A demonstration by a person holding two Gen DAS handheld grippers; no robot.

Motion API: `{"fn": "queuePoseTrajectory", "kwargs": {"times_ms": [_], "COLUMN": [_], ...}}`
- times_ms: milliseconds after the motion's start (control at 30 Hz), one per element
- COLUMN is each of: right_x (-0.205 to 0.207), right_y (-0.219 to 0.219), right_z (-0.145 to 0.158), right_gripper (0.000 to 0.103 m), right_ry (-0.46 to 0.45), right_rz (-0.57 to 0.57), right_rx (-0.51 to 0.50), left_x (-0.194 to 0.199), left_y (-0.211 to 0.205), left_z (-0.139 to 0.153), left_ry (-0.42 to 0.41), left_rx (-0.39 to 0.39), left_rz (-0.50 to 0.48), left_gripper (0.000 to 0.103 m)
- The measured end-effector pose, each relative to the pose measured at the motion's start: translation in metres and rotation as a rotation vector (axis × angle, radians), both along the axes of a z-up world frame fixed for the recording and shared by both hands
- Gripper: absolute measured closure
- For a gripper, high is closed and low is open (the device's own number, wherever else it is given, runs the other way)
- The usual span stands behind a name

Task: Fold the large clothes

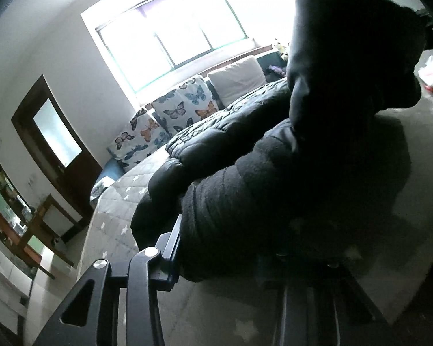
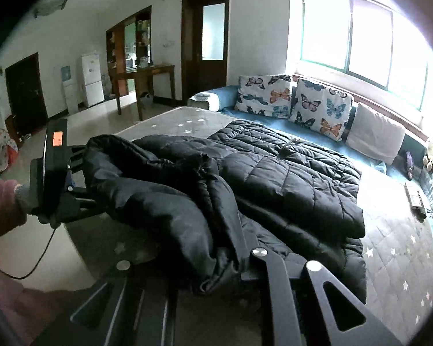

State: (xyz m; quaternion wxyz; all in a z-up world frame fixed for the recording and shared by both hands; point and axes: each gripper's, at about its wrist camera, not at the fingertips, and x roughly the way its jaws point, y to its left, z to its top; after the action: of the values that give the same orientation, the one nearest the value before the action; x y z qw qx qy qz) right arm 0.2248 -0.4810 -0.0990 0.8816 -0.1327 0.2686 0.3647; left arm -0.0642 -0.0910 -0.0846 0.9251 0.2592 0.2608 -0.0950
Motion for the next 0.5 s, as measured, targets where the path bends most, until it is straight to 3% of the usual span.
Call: {"fn": "queuePoseTrajectory", "kwargs": {"times_ms": [167, 267, 367, 500], "right_x": [-0.048, -0.071, -0.073, -0.044], "right_y": [-0.01, -0.016, -0.014, -0.009], "right_z": [0.013, 0.022, 0.024, 0.031], "right_gripper": [0.087, 0.087, 0.087, 0.087], "right_ry": [-0.015, -0.003, -0.012, -0.034], "right_rz": [0.066, 0.094, 0.1, 0.089], "right_rx": [-0.018, -0.003, -0.011, -0.001], "left_x": [-0.067, -0.1, -0.105, -0.085], "left_y": [0.01, 0.023, 0.032, 0.04], "left_z": [0.021, 0.037, 0.045, 0.058], "left_ry": [0.03, 0.07, 0.096, 0.109], "left_rx": [-0.052, -0.133, -0.172, -0.21], "left_rz": [-0.017, -0.009, 0.015, 0.039], "left_gripper": [0.063, 0.062, 0.062, 0.062]}}
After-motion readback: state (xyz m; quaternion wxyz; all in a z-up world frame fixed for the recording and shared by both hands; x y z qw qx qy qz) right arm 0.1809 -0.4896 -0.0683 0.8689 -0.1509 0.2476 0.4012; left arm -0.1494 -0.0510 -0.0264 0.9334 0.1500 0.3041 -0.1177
